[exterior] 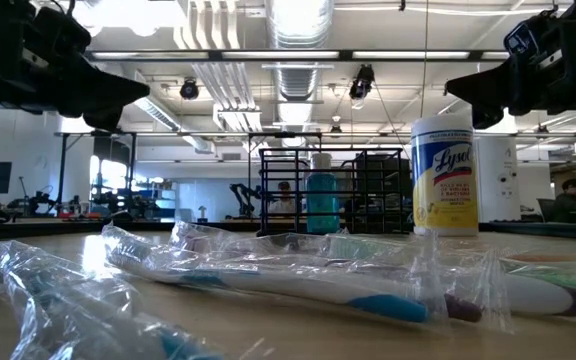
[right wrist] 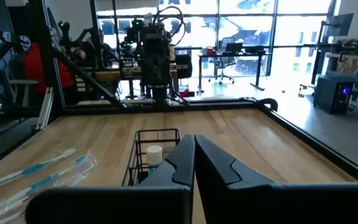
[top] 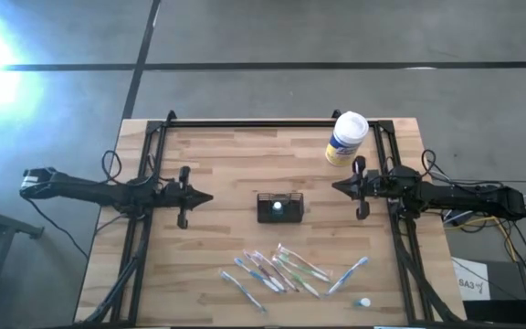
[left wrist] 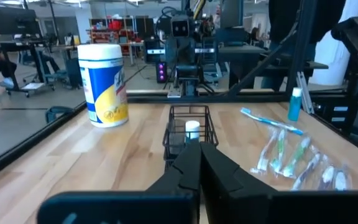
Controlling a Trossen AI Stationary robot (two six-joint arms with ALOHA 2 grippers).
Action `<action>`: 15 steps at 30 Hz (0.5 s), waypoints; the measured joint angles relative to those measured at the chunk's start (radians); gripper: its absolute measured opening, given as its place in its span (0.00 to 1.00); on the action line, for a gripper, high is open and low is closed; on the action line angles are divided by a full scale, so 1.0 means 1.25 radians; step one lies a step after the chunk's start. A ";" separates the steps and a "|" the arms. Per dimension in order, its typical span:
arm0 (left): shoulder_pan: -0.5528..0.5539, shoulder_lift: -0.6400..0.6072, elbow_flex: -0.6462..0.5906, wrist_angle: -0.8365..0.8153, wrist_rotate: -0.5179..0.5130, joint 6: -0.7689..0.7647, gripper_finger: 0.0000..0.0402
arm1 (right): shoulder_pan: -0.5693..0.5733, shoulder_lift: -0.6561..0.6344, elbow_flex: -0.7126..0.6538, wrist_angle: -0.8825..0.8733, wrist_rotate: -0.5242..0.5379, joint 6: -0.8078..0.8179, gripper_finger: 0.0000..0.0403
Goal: Pick & Place toothbrushing station
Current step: Put the blue mouthwash into the black mesh organizer
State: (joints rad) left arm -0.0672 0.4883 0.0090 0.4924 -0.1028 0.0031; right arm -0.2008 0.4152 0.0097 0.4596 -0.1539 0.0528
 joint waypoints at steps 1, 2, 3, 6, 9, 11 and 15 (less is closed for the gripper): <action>0.000 -0.003 0.000 -0.006 0.000 0.001 0.01 | 0.000 0.000 0.000 0.005 0.000 0.000 0.02; 0.000 -0.004 0.000 -0.012 0.000 0.001 0.01 | 0.000 0.000 0.000 0.013 0.000 0.001 0.02; 0.000 -0.003 0.000 -0.016 0.000 0.001 0.01 | 0.000 0.000 0.000 0.026 0.000 0.009 0.02; 0.000 -0.001 0.000 -0.025 0.000 0.001 0.03 | 0.000 -0.001 0.009 0.043 0.000 0.072 0.02; 0.000 -0.001 0.000 -0.046 -0.003 0.001 0.05 | 0.000 0.001 0.092 -0.086 0.000 0.070 0.02; 0.000 -0.001 0.000 -0.059 -0.007 -0.001 0.05 | 0.001 0.007 0.175 -0.215 0.003 0.052 0.02; 0.000 0.000 -0.001 -0.067 -0.007 -0.027 0.06 | 0.032 0.047 0.356 -0.421 0.019 0.037 0.02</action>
State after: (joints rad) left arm -0.0669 0.4878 0.0082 0.4081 -0.1117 -0.0301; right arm -0.1605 0.4743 0.4552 -0.0670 -0.1301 0.0994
